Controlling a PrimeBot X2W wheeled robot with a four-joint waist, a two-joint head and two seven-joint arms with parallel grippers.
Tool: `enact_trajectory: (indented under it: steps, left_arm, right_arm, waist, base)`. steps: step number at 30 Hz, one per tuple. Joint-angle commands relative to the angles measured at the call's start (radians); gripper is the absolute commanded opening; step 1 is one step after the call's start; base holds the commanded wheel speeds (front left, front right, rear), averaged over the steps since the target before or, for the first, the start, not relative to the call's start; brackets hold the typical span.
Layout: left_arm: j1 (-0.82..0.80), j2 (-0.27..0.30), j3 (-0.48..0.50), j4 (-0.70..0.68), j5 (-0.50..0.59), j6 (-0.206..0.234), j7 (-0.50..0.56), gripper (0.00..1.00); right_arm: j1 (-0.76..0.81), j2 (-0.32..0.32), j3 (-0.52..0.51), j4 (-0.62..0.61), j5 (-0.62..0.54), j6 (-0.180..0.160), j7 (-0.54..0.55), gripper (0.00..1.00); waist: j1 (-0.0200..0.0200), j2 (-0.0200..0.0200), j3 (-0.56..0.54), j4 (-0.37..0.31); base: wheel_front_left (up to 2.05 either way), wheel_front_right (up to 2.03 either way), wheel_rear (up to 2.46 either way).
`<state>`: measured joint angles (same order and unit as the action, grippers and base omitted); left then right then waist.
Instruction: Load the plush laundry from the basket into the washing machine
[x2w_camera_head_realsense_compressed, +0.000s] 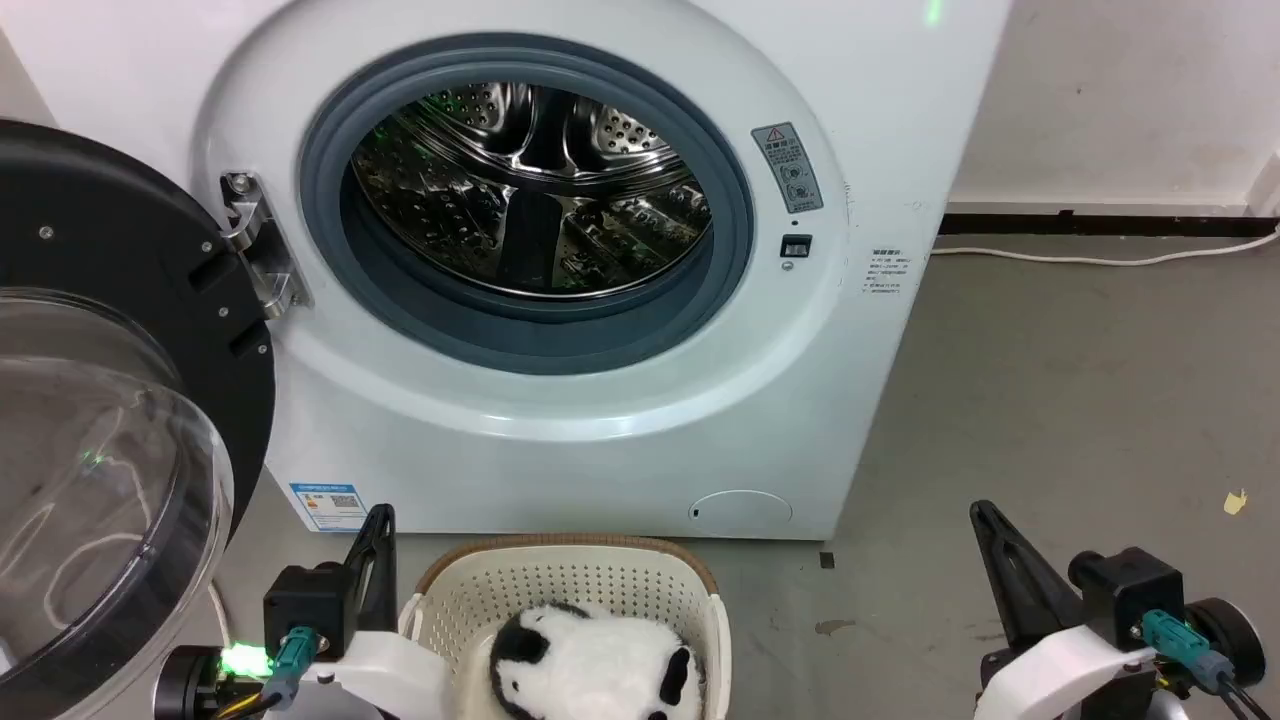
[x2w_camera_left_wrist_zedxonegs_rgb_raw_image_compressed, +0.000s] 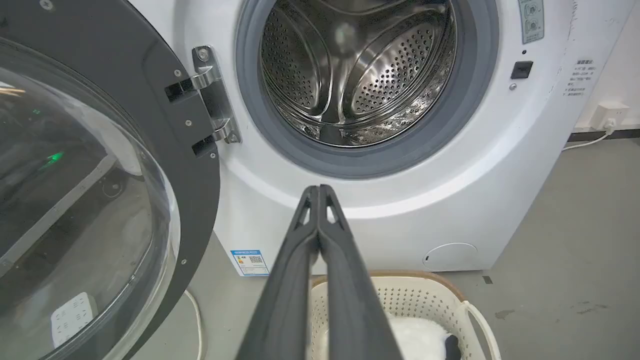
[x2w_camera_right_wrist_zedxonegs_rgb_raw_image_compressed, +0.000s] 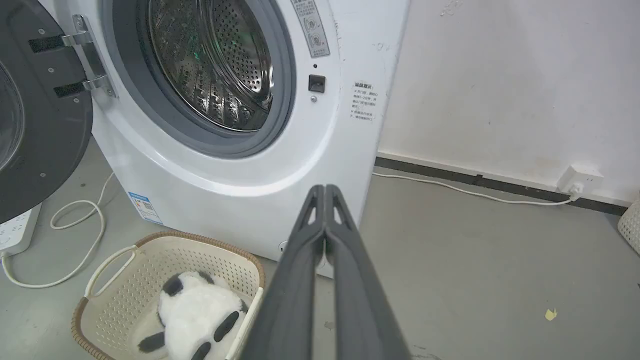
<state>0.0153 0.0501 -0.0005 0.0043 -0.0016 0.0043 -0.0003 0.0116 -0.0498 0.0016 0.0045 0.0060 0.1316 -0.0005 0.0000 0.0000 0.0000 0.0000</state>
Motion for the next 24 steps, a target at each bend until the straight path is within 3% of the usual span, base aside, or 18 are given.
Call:
enact_trajectory:
  steps: [1, 20, 21, 24]
  left_arm:
    - [-0.015, 0.0, 0.0, -0.004, 0.002, -0.004, 0.0, 0.0]
    - [-0.015, 0.0, 0.0, -0.004, 0.002, -0.004, 0.0, 0.0]
    - [0.0, 0.0, 0.0, 0.0, 0.0, 0.0, 0.0, 1.0]
    - [0.001, 0.0, 0.0, 0.0, 0.0, 0.001, -0.001, 1.0]
  right_arm:
    - [-0.012, 0.0, -0.002, -0.005, -0.006, -0.001, 0.0, 0.0]
    - [-0.012, 0.0, -0.002, -0.005, -0.006, -0.001, 0.0, 0.0]
    - [0.0, 0.0, 0.0, 0.0, 0.0, 0.0, 0.0, 1.0]
    - [0.001, 0.0, 0.001, 0.001, 0.001, 0.0, -0.001, 1.0]
  waist:
    - [0.0, 0.0, 0.0, 0.0]
    - [0.0, 0.0, 0.0, 0.0]
    - [0.0, 0.0, 0.0, 0.0]
    - [0.0, 0.0, 0.0, 0.0]
  base:
    - [0.0, 0.0, 0.0]
    - [0.0, 0.0, 0.0]
    - [0.0, 0.0, 0.0]
    - [0.0, 0.0, 0.0]
